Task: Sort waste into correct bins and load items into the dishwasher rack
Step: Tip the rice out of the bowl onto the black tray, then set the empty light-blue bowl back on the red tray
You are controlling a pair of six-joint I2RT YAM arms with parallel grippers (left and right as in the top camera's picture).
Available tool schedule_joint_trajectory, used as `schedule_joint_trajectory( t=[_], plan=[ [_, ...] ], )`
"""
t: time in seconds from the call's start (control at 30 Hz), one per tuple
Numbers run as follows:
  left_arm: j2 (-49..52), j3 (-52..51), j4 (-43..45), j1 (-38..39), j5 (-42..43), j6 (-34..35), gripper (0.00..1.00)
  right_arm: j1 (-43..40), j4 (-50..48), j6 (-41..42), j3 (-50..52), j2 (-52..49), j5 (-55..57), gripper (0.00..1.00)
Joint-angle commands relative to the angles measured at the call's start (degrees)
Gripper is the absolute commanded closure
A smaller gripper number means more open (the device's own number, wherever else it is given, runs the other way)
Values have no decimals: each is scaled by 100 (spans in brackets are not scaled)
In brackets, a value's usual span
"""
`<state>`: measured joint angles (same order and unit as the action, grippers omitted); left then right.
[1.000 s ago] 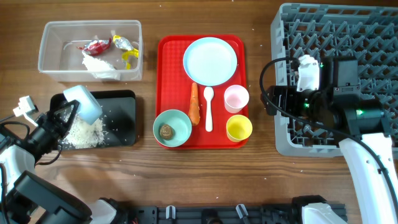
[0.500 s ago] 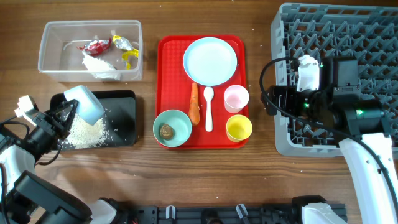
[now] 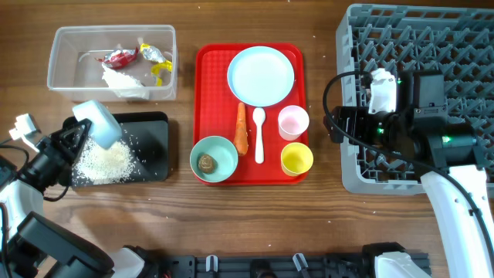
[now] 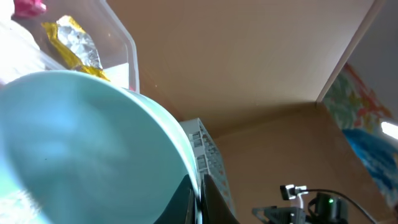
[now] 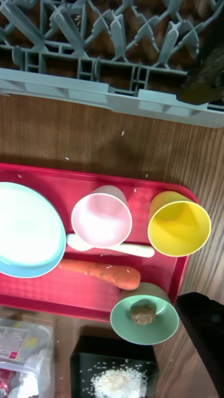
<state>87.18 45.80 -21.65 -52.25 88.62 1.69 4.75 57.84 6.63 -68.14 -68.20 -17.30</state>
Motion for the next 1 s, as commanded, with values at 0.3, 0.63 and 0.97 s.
schedule_joint_trajectory(
  t=[0.3, 0.63, 0.97],
  plan=[
    [24, 13, 605, 260, 170, 866, 96, 22, 20, 107, -79, -22, 26, 0],
    [-739, 498, 3010, 2492, -1316, 2992, 96, 22, 2, 105, -81, -22, 28, 0],
    [-863, 769, 2323, 6695, -7755, 2120, 96, 22, 31, 94, -79, -22, 31, 0]
  ],
)
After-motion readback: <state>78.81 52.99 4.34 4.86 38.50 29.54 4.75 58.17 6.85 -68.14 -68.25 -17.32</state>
